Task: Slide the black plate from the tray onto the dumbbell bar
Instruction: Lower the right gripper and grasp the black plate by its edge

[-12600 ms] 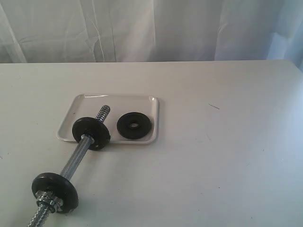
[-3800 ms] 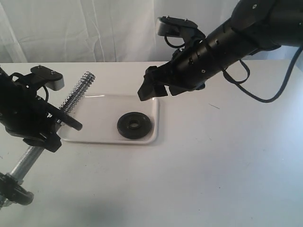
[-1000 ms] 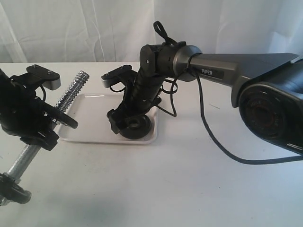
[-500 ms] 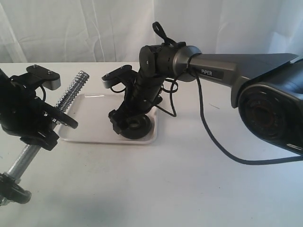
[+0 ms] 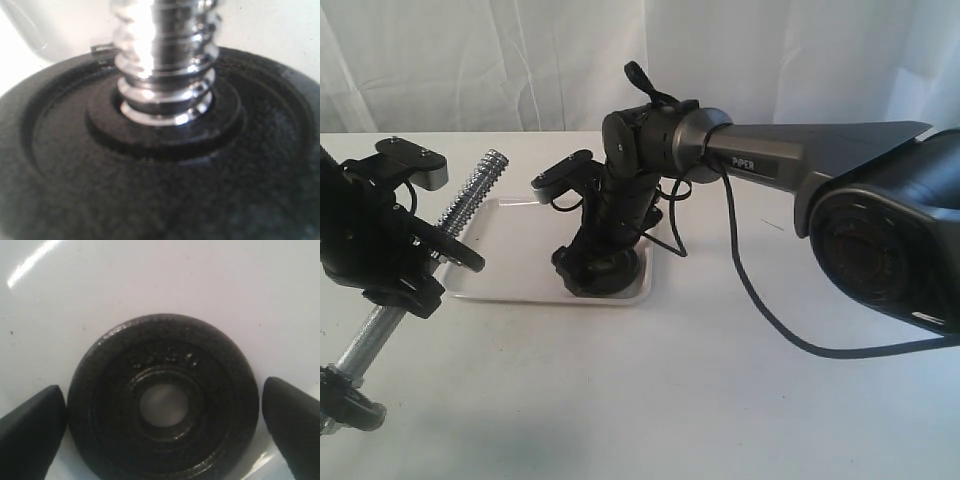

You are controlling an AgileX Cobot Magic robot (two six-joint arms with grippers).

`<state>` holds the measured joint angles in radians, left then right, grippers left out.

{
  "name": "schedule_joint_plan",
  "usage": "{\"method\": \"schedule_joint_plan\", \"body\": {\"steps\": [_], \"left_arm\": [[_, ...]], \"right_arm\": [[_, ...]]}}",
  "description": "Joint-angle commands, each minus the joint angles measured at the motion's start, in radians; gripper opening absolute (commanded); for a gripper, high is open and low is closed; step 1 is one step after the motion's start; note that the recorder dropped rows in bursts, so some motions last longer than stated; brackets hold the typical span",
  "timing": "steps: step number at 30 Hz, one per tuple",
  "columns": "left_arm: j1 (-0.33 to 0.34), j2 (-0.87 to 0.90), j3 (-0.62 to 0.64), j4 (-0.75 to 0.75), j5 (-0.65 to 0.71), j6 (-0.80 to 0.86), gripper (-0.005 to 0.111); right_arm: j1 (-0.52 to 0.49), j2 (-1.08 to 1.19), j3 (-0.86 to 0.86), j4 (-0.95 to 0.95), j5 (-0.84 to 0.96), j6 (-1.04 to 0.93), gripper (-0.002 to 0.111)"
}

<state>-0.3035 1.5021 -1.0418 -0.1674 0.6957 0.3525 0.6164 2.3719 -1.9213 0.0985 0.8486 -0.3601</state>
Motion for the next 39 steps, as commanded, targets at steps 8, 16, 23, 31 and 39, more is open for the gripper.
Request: {"method": "schedule_joint_plan", "body": {"steps": [8, 16, 23, 31, 39], "left_arm": [[0.001, -0.059, -0.027, -0.044, 0.004, -0.013, 0.0], [0.001, -0.059, -0.027, -0.044, 0.004, -0.013, 0.0], [0.001, -0.059, -0.027, -0.044, 0.004, -0.013, 0.0], [0.001, -0.059, -0.027, -0.044, 0.004, -0.013, 0.0], [0.001, -0.059, -0.027, -0.044, 0.004, -0.013, 0.0]], "right_arm": [[0.004, 0.006, -0.002, -0.047, 0.036, 0.073, 0.105], [0.011, 0.043, -0.002, -0.053, 0.055, 0.078, 0.08], [0.016, 0.051, -0.002, -0.051, 0.076, 0.078, 0.038], [0.016, 0.049, -0.002, -0.051, 0.158, 0.159, 0.0], [0.001, -0.048, -0.002, -0.021, 0.212, 0.159, 0.0]]}}
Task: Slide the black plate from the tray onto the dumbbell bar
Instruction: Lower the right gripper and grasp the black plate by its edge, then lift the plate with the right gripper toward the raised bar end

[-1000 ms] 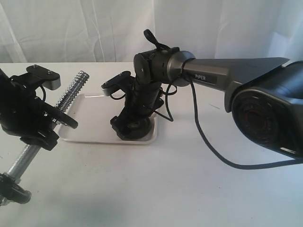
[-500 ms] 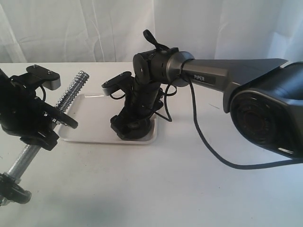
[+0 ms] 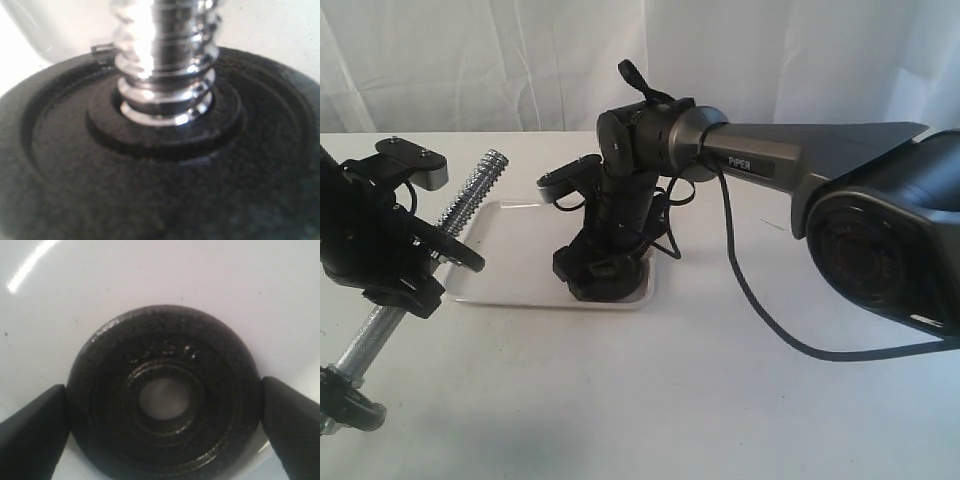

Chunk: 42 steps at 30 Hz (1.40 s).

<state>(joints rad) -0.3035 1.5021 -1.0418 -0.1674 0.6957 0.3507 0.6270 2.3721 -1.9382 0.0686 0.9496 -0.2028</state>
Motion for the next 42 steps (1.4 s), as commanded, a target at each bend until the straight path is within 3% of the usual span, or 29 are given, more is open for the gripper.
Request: {"method": "schedule_joint_plan", "body": {"steps": [1, 5, 19, 26, 33, 42], "left_arm": [[0.001, -0.059, -0.027, -0.044, 0.004, -0.011, 0.0], [0.001, -0.059, -0.027, -0.044, -0.001, -0.011, 0.0], [0.001, -0.059, -0.027, -0.046, 0.006, -0.007, 0.0], [0.001, -0.059, -0.027, -0.078, 0.013, 0.029, 0.0], [0.001, -0.059, -0.027, -0.149, 0.016, 0.101, 0.0], [0.001, -0.059, -0.026, -0.206, 0.016, 0.174, 0.0]], "right_arm": [[-0.018, -0.065, 0.015, 0.009, 0.121, 0.001, 0.0], [-0.054, -0.129, 0.015, 0.043, 0.138, 0.001, 0.0], [-0.21, -0.174, 0.015, 0.558, 0.197, -0.113, 0.0], [-0.361, -0.176, 0.015, 1.02, 0.271, -0.251, 0.0], [-0.378, -0.178, 0.015, 1.167, 0.271, -0.276, 0.0], [-0.37, -0.248, 0.015, 1.152, 0.271, -0.257, 0.0]]}}
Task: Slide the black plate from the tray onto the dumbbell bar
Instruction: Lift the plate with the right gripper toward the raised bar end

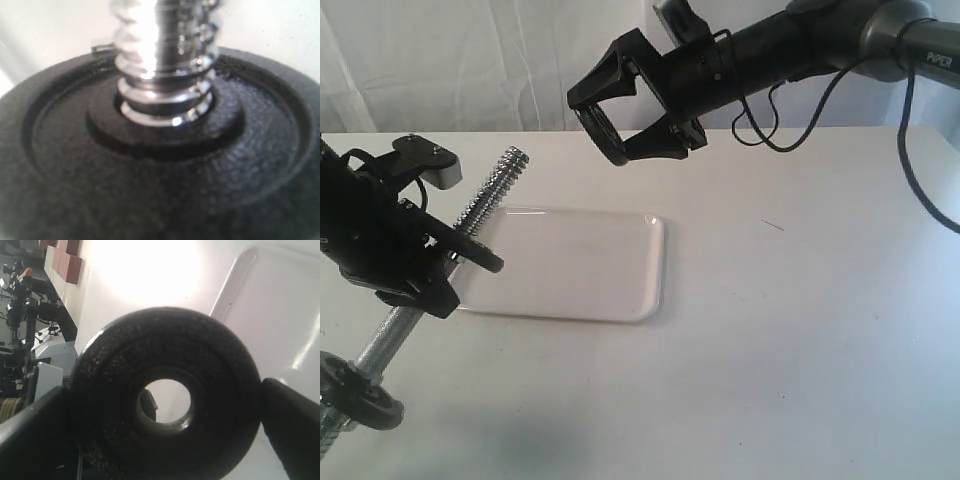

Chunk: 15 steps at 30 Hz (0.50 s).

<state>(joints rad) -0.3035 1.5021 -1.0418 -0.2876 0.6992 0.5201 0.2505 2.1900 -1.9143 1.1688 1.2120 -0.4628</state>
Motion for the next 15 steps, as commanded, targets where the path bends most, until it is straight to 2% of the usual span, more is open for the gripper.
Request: {"method": "schedule_joint_plan", "body": {"steps": [1, 6, 15], "left_arm": [[0.001, -0.059, -0.026, -0.095, 0.012, 0.015, 0.0], [0.001, -0.059, -0.026, -0.15, 0.012, 0.077, 0.0], [0.001, -0.059, -0.026, -0.149, 0.028, 0.086, 0.0]], "right_arm": [[0.01, -0.077, -0.009, 0.034, 0.009, 0.017, 0.0], [0.059, -0.116, 0.003, -0.024, 0.009, 0.023, 0.0], [0.117, -0.125, 0.008, -0.041, 0.009, 0.048, 0.0]]}}
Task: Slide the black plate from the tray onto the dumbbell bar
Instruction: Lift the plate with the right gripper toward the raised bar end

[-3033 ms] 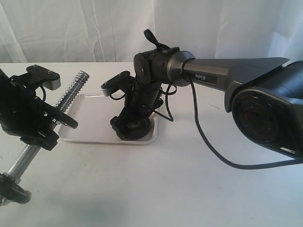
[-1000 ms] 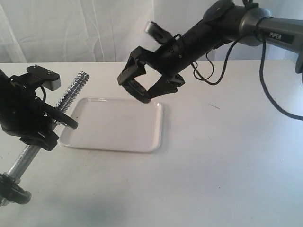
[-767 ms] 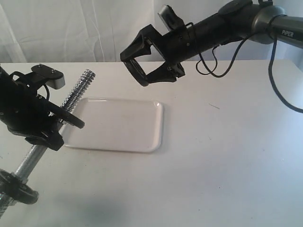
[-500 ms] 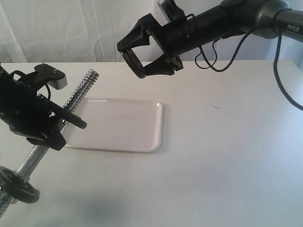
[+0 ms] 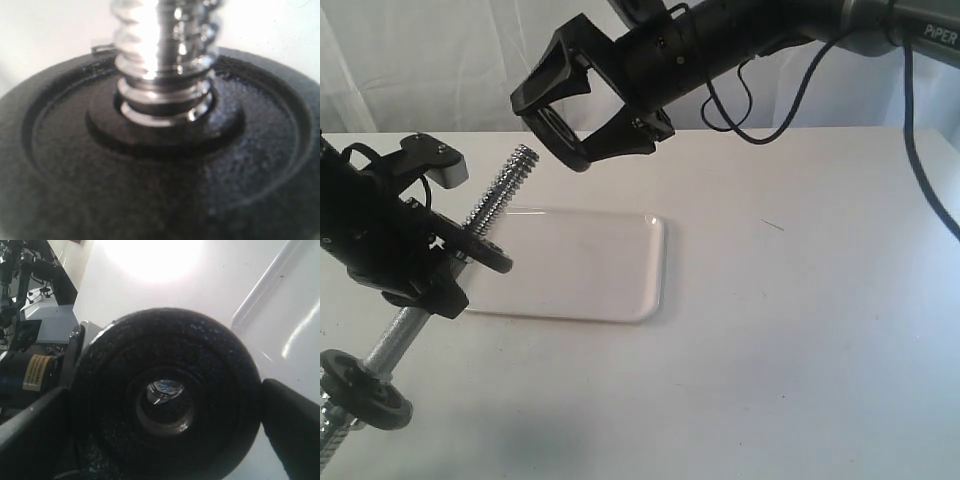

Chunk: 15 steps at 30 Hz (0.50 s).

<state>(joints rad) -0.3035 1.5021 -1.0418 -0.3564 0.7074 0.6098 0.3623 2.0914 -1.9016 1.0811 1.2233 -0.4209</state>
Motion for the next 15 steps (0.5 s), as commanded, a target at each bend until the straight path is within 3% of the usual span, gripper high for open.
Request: {"method": "schedule_joint_plan", "body": {"steps": [1, 15], "left_arm": [[0.001, -0.059, -0.026, -0.081, 0.02, -0.004, 0.0], [0.001, -0.059, -0.026, -0.092, 0.026, -0.004, 0.0]], "right_arm": [[0.005, -0.026, -0.005, 0.046, -0.002, 0.011, 0.0], [0.029, -0.01, -0.005, 0.074, -0.002, -0.015, 0.0]]}}
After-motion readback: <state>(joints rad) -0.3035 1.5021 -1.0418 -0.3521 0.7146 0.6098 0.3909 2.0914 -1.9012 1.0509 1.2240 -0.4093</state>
